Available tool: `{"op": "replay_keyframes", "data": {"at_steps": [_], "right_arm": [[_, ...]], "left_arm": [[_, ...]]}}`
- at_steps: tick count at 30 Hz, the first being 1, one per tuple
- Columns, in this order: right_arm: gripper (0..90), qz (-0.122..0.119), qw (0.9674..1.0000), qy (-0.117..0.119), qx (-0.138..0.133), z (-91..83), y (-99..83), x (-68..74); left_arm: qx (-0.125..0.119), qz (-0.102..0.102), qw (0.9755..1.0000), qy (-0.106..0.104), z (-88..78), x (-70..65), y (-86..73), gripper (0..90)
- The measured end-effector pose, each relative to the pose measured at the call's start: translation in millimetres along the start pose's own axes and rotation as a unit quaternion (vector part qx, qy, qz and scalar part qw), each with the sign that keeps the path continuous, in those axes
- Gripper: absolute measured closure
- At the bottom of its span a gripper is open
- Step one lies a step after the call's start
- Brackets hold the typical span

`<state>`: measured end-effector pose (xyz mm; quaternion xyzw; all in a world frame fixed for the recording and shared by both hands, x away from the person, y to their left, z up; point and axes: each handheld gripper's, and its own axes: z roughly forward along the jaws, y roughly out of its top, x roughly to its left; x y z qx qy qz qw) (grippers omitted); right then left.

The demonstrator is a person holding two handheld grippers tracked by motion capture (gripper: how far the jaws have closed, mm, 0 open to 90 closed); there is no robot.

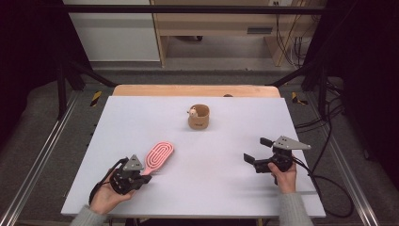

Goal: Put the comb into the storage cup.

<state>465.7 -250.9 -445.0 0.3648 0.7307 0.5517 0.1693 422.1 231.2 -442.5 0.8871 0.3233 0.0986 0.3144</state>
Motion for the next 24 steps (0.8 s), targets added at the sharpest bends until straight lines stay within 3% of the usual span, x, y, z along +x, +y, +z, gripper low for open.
{"op": "replay_keyframes", "data": {"at_steps": [2,3,4,5,6,11,18,24], "right_arm": [[0.4,0.000,1.0000,0.000,0.000,0.1,0.0,0.0],[0.4,0.000,1.0000,0.000,0.000,0.1,0.0,0.0],[0.4,0.000,1.0000,0.000,0.000,0.1,0.0,0.0],[0.4,0.000,1.0000,0.000,0.000,0.1,0.0,0.0],[0.4,-0.001,1.0000,-0.001,0.000,0.3,-0.1,-0.1],[0.4,0.000,1.0000,-0.001,0.001,0.5,-0.2,0.0],[0.4,-0.001,1.0000,0.000,0.001,0.5,-0.2,-0.1],[0.4,0.000,1.0000,0.000,0.001,0.5,-0.2,0.0]], "left_arm": [[-0.026,-0.011,0.9996,-0.004,-5.1,1.5,1.8,84.6],[-0.026,-0.011,0.9996,-0.004,-5.1,1.5,1.8,83.3],[-0.045,-0.019,0.9988,-0.005,-8.4,2.8,2.9,81.8],[-0.045,-0.019,0.9988,-0.005,-8.4,2.8,2.9,78.9],[-0.060,-0.023,0.9979,0.003,-11.2,4.2,3.9,75.9],[-0.089,-0.045,0.9948,0.021,-15.1,7.5,5.8,55.9],[-0.102,-0.062,0.9915,0.052,-16.8,11.7,6.6,34.0],[-0.100,-0.077,0.9901,0.061,-17.8,13.4,7.6,14.0]]}}
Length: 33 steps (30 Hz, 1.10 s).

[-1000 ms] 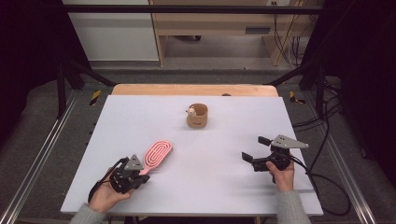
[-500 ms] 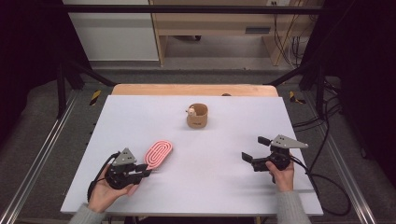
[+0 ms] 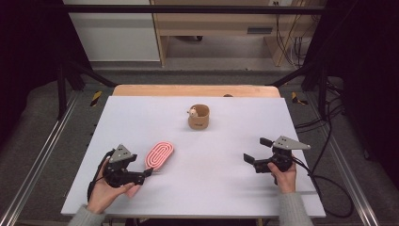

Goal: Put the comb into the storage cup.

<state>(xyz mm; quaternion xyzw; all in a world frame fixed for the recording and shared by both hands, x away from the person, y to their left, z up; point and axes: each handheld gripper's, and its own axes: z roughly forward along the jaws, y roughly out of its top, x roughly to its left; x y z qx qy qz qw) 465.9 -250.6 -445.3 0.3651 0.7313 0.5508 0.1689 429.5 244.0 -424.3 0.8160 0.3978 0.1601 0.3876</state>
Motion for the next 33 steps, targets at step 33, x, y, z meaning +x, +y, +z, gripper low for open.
{"op": "replay_keyframes", "data": {"at_steps": [33], "right_arm": [[0.4,-0.001,1.0000,0.001,0.001,0.2,-0.1,0.2]], "left_arm": [[0.033,-0.008,0.9990,0.031,0.6,-2.0,-0.1,0.7]]}}
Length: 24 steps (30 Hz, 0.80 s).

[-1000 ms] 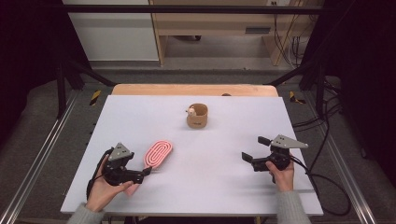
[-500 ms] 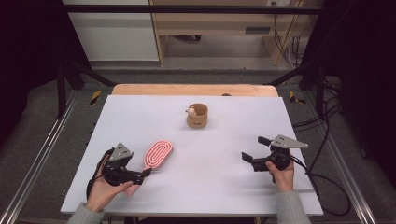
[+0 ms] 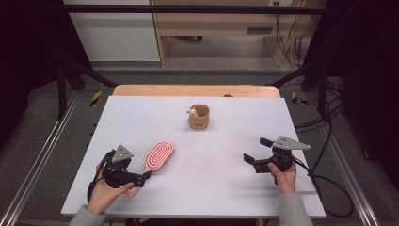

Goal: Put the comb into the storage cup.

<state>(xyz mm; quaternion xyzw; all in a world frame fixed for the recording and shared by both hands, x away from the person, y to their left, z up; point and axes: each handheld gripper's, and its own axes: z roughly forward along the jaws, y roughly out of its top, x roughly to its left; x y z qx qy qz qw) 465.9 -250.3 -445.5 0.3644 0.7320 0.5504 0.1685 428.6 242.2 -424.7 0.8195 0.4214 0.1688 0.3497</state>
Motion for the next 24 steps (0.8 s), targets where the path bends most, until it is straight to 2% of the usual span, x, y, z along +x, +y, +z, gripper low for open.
{"op": "replay_keyframes", "data": {"at_steps": [8,20,24], "right_arm": [[0.4,0.000,1.0000,0.000,0.000,0.3,0.0,0.0],[0.3,-0.001,1.0000,0.001,0.000,0.3,0.0,0.0],[0.3,0.000,1.0000,0.001,0.000,0.3,0.0,0.0]], "left_arm": [[0.027,0.002,0.9996,-0.003,12.6,-1.7,-3.1,0.1],[0.054,0.006,0.9985,-0.005,23.9,-2.5,-6.9,0.1],[0.064,0.005,0.9979,0.002,27.8,-2.2,-8.6,0.5]]}}
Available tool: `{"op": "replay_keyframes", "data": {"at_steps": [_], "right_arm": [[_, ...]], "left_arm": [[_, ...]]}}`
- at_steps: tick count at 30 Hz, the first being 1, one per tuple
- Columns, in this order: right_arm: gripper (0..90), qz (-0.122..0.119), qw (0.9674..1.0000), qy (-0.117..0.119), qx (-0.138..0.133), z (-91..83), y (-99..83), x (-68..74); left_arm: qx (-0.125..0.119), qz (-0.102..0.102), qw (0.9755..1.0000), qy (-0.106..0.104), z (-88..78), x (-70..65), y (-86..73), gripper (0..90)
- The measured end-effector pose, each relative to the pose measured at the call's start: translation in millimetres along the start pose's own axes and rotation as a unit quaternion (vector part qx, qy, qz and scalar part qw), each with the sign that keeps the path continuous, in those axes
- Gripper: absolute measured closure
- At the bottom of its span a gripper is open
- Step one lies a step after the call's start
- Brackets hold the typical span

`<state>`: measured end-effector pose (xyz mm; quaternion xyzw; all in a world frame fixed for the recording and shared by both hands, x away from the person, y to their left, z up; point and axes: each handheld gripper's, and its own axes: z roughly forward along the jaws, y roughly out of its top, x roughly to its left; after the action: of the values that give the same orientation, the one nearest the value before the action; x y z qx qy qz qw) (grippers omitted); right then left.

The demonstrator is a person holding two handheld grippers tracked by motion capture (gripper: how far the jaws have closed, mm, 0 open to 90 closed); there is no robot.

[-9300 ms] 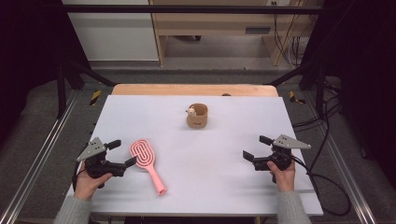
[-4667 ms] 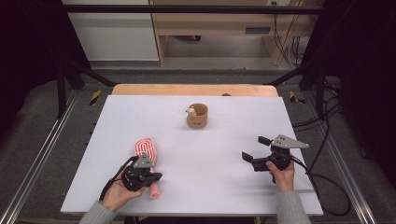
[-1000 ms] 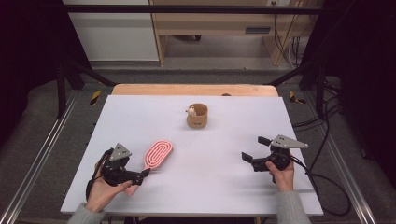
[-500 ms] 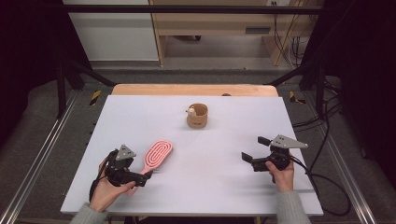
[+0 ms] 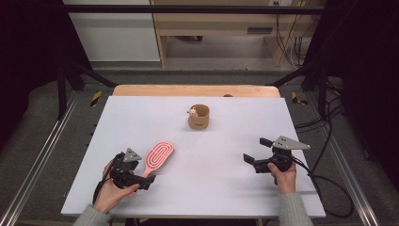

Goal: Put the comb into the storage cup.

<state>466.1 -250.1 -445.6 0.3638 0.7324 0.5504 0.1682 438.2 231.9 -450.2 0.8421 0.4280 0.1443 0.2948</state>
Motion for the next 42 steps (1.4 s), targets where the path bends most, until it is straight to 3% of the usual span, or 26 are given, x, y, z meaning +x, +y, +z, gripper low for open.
{"op": "replay_keyframes", "data": {"at_steps": [13,36,42], "right_arm": [[0.4,0.000,1.0000,0.000,0.000,-0.1,0.0,0.0],[0.3,0.001,1.0000,0.001,0.001,0.1,0.0,0.0],[0.3,0.001,1.0000,0.001,0.001,0.1,0.0,-0.1]], "left_arm": [[0.018,-0.001,0.9998,0.012,3.1,0.0,-1.6,8.8],[0.019,0.011,0.9997,0.010,4.5,-4.2,-1.3,46.5],[0.021,0.017,0.9995,0.015,5.9,-6.5,-0.6,50.8]]}}
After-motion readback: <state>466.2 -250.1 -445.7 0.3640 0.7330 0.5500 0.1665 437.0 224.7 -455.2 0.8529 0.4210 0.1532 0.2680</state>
